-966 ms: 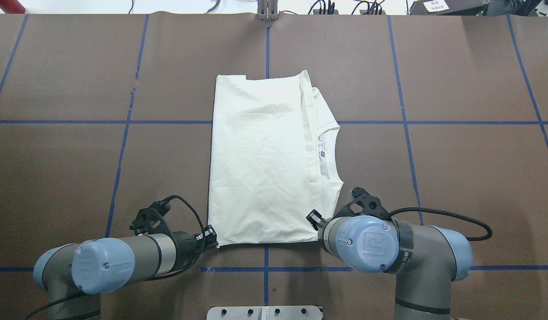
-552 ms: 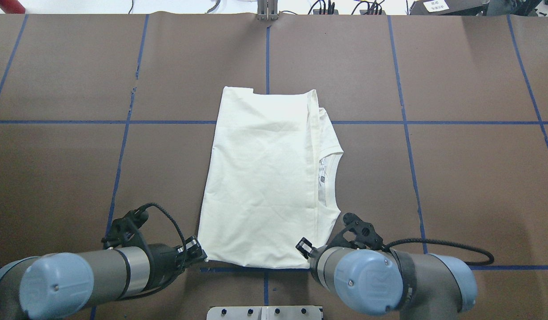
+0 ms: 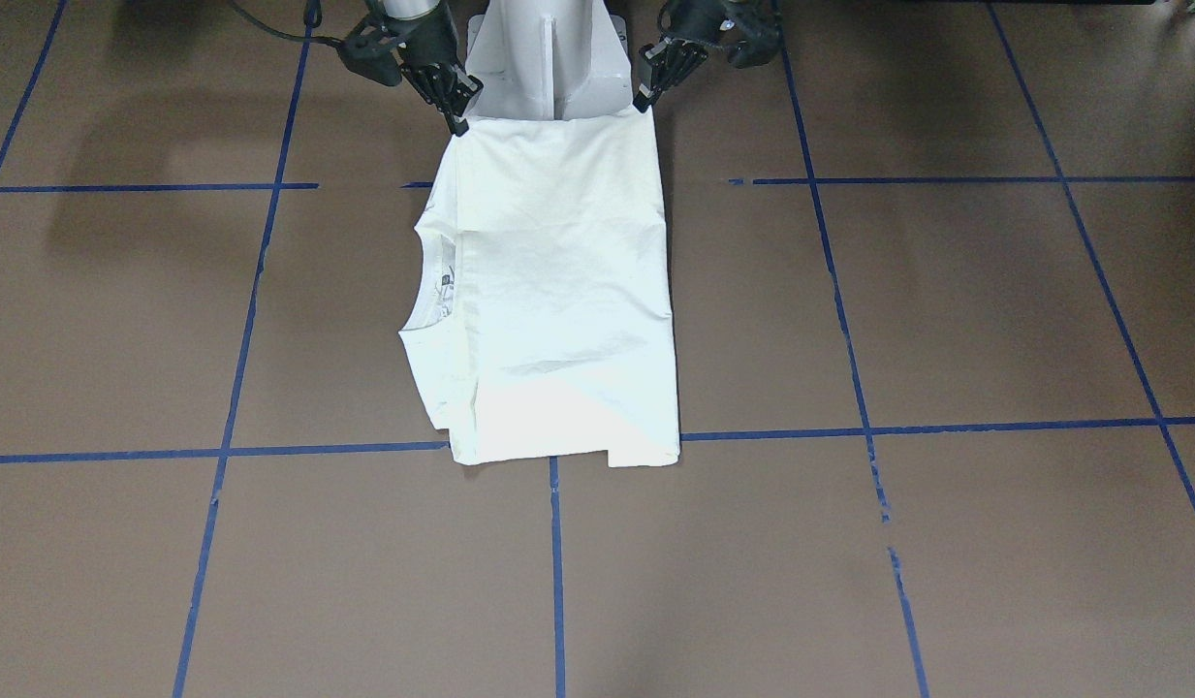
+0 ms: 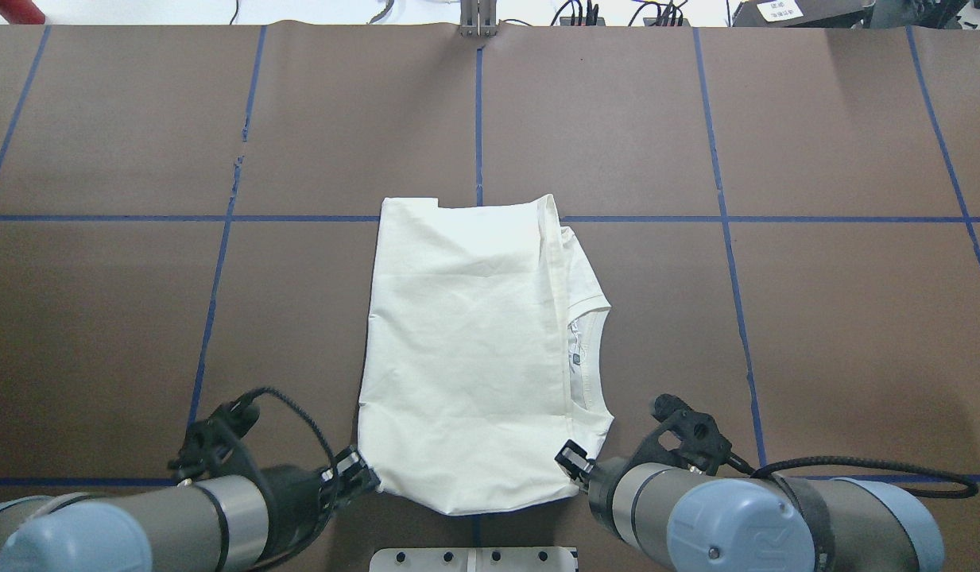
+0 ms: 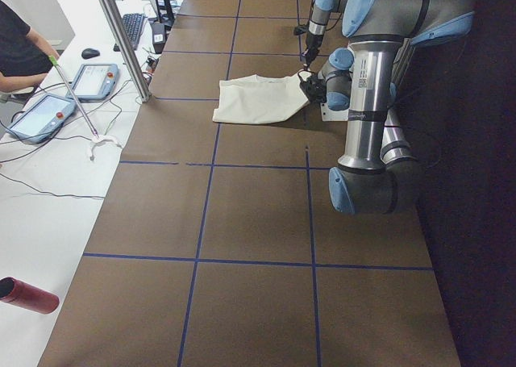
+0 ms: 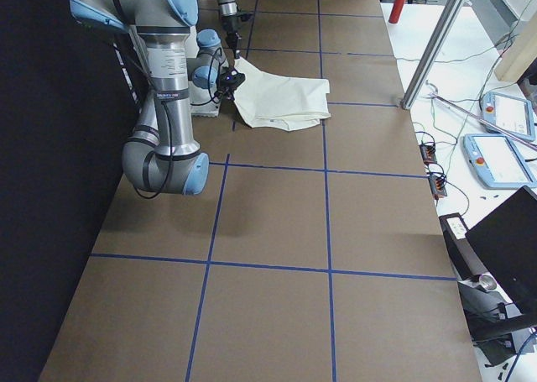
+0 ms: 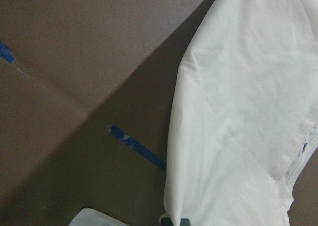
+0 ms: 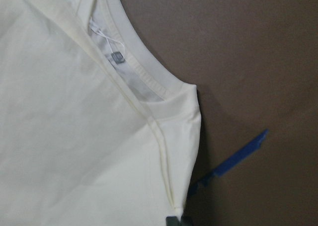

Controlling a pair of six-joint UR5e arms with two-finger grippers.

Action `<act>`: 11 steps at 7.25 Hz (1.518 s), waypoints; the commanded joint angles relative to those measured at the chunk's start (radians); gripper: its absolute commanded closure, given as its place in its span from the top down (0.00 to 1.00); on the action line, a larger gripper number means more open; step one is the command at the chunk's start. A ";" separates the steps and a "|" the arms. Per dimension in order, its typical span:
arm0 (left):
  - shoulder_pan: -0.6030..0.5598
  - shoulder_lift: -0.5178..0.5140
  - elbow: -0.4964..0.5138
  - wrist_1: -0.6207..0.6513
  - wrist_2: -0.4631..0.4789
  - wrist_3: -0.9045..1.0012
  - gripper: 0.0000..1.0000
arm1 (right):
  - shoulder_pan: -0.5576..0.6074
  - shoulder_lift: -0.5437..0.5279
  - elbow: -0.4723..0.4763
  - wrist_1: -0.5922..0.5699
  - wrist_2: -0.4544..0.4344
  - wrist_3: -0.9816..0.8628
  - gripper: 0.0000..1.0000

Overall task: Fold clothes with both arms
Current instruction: 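Lift the near end with both grippers and fold it away from the robot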

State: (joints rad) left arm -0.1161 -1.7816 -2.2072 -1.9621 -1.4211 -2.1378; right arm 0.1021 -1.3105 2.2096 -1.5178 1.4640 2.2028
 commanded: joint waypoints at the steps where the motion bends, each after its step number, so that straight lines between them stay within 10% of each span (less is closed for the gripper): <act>1: -0.255 -0.259 0.157 0.176 -0.130 0.197 0.00 | 0.184 0.099 -0.051 -0.004 0.040 -0.107 0.00; 11: -0.499 -0.426 0.737 -0.191 -0.156 0.430 0.00 | 0.533 0.425 -0.772 0.229 0.314 -0.379 0.00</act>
State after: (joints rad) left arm -0.5985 -2.1969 -1.5356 -2.0881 -1.5780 -1.7275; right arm 0.6179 -0.9149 1.5110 -1.3253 1.7688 1.8472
